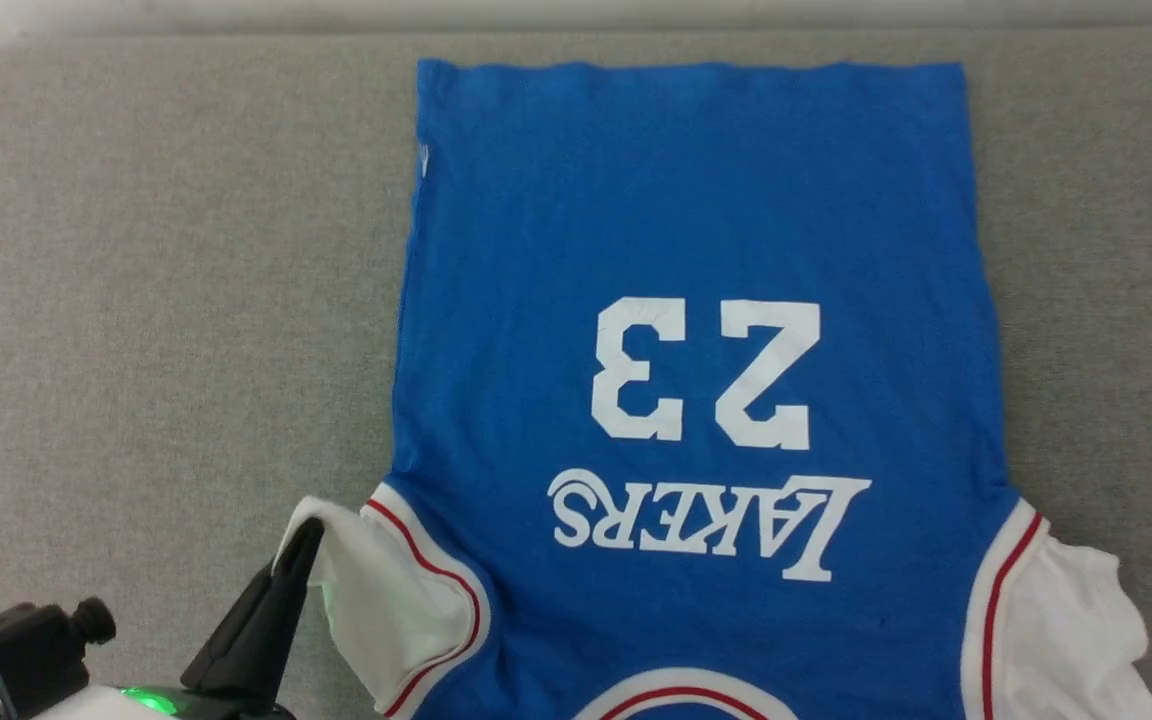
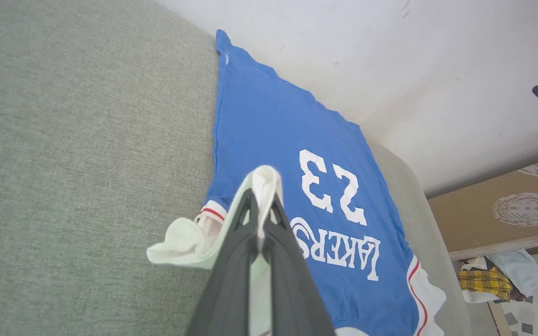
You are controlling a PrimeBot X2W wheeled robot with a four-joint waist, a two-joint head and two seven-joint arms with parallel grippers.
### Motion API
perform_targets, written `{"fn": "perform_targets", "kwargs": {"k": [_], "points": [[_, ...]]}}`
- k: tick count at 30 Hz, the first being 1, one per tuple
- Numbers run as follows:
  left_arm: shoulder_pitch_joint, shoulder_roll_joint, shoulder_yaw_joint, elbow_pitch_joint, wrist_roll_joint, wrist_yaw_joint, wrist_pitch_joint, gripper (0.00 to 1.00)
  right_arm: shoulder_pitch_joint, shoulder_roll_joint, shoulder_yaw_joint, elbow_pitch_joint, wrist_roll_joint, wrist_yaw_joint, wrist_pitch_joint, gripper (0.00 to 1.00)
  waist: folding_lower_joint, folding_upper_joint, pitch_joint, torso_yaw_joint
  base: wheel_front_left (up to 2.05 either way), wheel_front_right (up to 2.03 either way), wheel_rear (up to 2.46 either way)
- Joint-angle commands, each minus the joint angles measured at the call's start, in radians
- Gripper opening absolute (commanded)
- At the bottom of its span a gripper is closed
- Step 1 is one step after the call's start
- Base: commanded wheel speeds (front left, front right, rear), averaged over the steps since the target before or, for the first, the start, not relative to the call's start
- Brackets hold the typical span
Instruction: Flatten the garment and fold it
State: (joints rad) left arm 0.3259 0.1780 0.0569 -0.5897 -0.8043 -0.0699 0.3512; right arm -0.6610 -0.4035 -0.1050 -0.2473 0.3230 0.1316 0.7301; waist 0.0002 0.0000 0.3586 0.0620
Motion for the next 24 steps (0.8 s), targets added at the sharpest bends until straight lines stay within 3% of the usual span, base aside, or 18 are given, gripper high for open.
{"fn": "perform_targets", "kwargs": {"k": [1, 7, 12, 24], "points": [[-0.025, -0.002, -0.007, 0.005, 0.008, -0.01, -0.008, 0.0, -0.041, 0.011, 0.018, 0.045, -0.015, -0.001, -0.002, 1.0, -0.0002, 0.0, 0.071, 0.044, 0.0, 0.0, 0.0], [-0.071, 0.0, -0.029, 0.019, 0.014, -0.022, -0.025, 0.0, -0.201, 0.099, 0.026, 0.29, -0.073, -0.001, 0.008, 1.0, -0.0002, 0.0, 0.153, 0.075, 0.0, 0.0, 0.0], [-0.103, -0.002, -0.049, 0.035, 0.014, -0.03, -0.04, 0.0, -0.243, 0.142, -0.003, 0.448, -0.156, -0.001, 0.001, 1.0, -0.0002, 0.0, 0.201, 0.097, 0.0, 0.0, 0.0], [-0.145, 0.002, -0.074, 0.049, 0.019, -0.042, -0.072, 0.0, -0.288, 0.179, -0.122, 0.59, -0.331, -0.001, -0.045, 1.0, -0.0002, 0.0, 0.294, 0.139, 0.0, 0.0, 0.0]]}}
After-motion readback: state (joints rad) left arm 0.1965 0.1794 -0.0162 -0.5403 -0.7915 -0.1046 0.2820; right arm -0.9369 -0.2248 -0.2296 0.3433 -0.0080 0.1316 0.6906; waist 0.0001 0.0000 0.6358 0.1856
